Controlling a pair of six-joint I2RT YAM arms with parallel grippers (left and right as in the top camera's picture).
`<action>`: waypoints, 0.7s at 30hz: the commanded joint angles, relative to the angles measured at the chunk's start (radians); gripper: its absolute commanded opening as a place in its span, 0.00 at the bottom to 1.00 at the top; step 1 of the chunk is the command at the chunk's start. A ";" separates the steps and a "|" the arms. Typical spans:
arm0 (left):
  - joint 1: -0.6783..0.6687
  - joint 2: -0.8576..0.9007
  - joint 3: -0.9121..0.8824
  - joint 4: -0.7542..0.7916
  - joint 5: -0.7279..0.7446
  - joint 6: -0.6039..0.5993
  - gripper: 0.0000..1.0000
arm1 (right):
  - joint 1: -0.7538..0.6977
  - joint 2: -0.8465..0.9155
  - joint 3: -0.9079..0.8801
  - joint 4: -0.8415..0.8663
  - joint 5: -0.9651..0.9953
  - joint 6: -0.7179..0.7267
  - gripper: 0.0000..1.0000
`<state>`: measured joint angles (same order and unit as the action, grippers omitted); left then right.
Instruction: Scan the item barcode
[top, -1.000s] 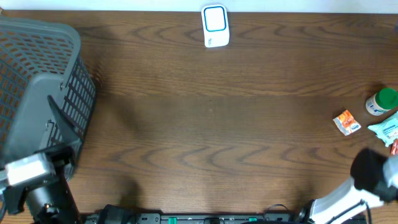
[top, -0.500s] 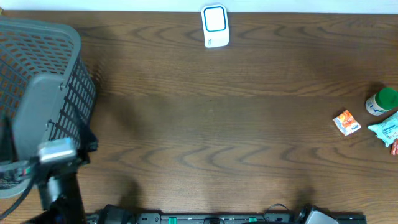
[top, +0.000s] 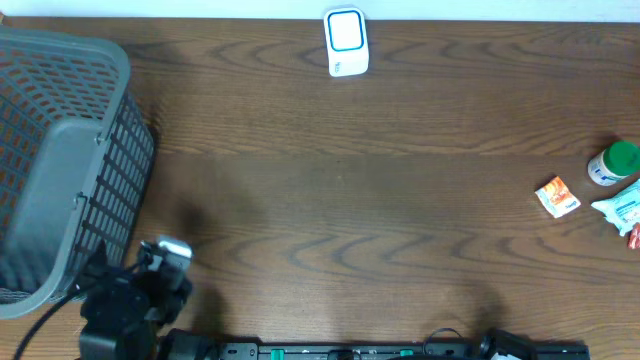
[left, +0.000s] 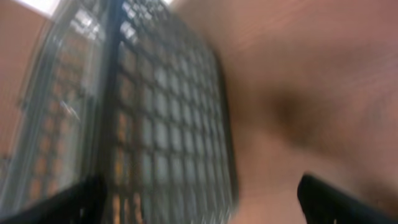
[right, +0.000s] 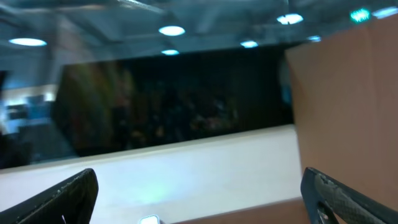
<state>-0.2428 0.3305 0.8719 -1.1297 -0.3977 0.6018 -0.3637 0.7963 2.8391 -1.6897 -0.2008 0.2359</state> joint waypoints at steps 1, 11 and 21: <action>0.004 -0.006 0.009 -0.152 -0.006 0.000 0.98 | 0.112 0.013 -0.043 0.024 0.024 -0.045 0.99; 0.004 -0.006 0.009 -0.406 -0.006 0.000 0.98 | 0.355 -0.166 -0.585 0.448 0.039 -0.229 0.99; 0.004 -0.006 0.009 -0.406 -0.006 0.000 0.98 | 0.386 -0.455 -1.517 1.233 -0.066 -0.233 0.99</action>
<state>-0.2428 0.3298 0.8719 -1.5364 -0.3969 0.6033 0.0166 0.4107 1.5314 -0.5686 -0.2108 0.0177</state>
